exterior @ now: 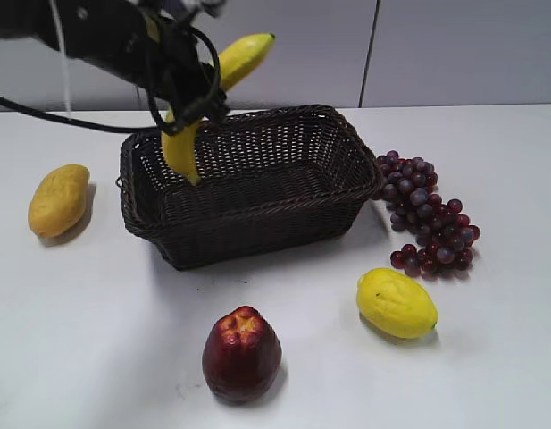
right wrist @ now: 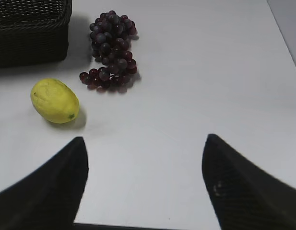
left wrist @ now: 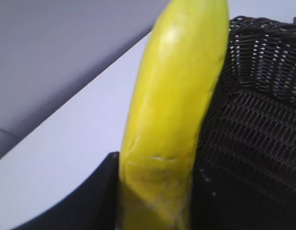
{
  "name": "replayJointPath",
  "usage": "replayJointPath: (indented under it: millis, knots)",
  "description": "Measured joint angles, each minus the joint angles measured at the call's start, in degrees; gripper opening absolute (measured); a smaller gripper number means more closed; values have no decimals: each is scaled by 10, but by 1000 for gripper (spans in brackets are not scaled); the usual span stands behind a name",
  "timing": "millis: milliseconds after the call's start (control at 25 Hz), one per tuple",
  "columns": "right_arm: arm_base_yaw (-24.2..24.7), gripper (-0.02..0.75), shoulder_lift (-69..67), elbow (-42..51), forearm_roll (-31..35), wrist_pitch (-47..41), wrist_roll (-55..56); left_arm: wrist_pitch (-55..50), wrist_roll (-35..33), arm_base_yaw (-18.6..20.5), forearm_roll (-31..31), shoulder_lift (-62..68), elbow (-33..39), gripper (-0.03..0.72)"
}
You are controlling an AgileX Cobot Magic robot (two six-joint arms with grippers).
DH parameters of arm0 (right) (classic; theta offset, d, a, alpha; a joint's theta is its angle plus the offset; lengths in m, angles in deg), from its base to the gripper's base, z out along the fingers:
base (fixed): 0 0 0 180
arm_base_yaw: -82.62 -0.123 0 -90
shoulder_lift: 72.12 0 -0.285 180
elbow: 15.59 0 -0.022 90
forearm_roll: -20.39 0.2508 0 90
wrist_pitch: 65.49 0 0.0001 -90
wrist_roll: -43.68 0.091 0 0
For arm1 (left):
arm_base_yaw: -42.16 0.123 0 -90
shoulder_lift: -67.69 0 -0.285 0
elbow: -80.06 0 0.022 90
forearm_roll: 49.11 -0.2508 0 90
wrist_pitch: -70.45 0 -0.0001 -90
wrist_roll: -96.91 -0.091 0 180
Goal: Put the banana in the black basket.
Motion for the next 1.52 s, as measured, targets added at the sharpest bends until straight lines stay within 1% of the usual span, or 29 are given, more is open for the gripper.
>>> replayJointPath:
  millis: [80,200,240,320,480,600,680,760,840,1000,1080,1160,1240,1280,1520]
  knots:
    - [0,592,0,0,0,0,0,1,-1,0,4,9,0,340]
    - [0,592,0,0,0,0,0,1,-1,0,11,15,0,463]
    - [0,592,0,0,0,0,0,1,-1,0,14,15,0,516]
    - [0,592,0,0,0,0,0,0,-1,0,21,9,0,573]
    - [0,592,0,0,0,0,0,-38,0,1,53,-32,-3,604]
    - [0,592,0,0,0,0,0,-113,26,17,69,-85,-16,608]
    - [0,592,0,0,0,0,0,-169,52,44,74,-118,-24,608]
    - [0,592,0,0,0,0,0,-231,76,84,76,-149,-25,608]
    - [0,592,0,0,0,0,0,-289,95,135,80,-177,-25,608]
    - [0,592,0,0,0,0,1,-404,108,237,111,-229,-25,603]
    - [0,592,0,0,0,0,1,-448,110,282,128,-256,-22,595]
    - [0,592,0,0,0,0,1,-477,110,315,134,-284,-6,591]
    - [0,592,0,0,0,0,1,-485,111,338,138,-325,26,589]
    - [0,592,0,0,0,0,1,-485,111,343,142,-346,49,588]
    - [0,592,0,0,0,0,1,-462,111,346,153,-524,208,587]
